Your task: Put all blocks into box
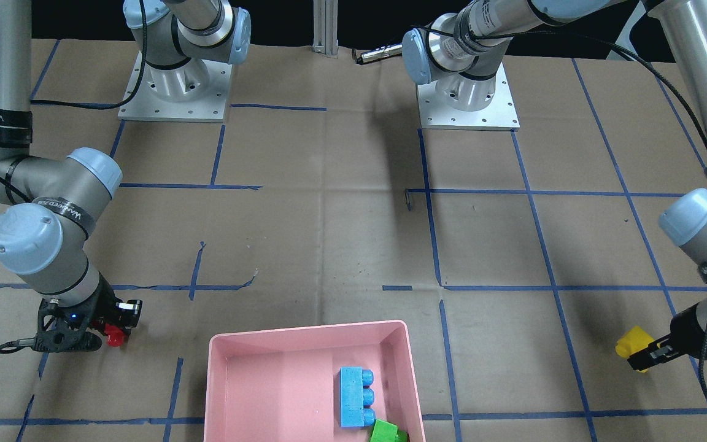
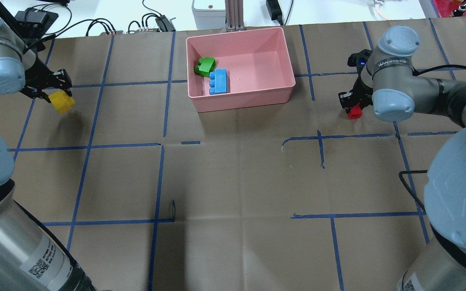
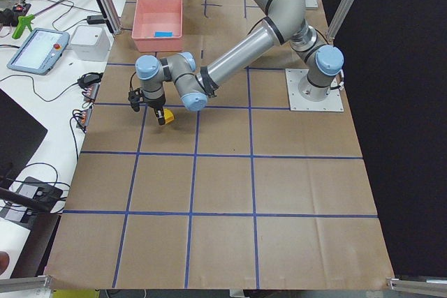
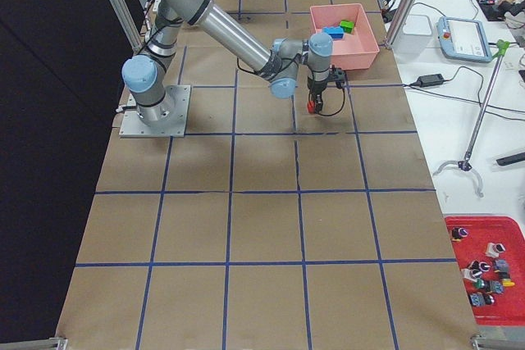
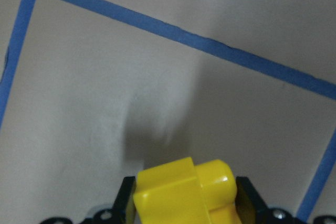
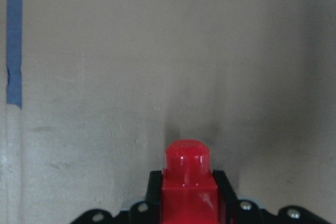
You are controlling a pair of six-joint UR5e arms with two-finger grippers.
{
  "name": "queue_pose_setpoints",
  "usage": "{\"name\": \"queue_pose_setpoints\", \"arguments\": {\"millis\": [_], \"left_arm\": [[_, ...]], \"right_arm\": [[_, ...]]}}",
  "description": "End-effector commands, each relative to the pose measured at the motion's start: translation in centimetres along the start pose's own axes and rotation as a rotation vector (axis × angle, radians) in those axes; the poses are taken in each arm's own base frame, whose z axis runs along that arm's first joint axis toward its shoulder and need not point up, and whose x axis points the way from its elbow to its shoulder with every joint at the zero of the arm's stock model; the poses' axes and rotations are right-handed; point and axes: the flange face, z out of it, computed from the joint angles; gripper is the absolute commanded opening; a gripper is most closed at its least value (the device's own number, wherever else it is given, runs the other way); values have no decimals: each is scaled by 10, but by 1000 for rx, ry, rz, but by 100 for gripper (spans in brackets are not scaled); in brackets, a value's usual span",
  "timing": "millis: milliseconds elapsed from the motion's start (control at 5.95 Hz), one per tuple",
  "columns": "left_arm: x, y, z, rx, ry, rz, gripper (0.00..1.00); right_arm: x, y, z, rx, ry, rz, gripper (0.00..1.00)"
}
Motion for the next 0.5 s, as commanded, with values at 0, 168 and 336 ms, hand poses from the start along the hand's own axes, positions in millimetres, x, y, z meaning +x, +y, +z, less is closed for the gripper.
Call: {"name": "queue_pose_setpoints", "arguments": {"millis": [0, 168, 336], "left_arm": [[27, -20, -75, -12, 58, 60, 24], [59, -23, -93, 9, 99, 112, 22], [103, -18, -102, 27, 111, 183, 19]], "right_arm": [[9, -41, -76, 5, 9, -3, 4], [12, -71, -121, 10, -5, -9, 4], [-7, -88, -153, 25, -101, -27, 4]]}}
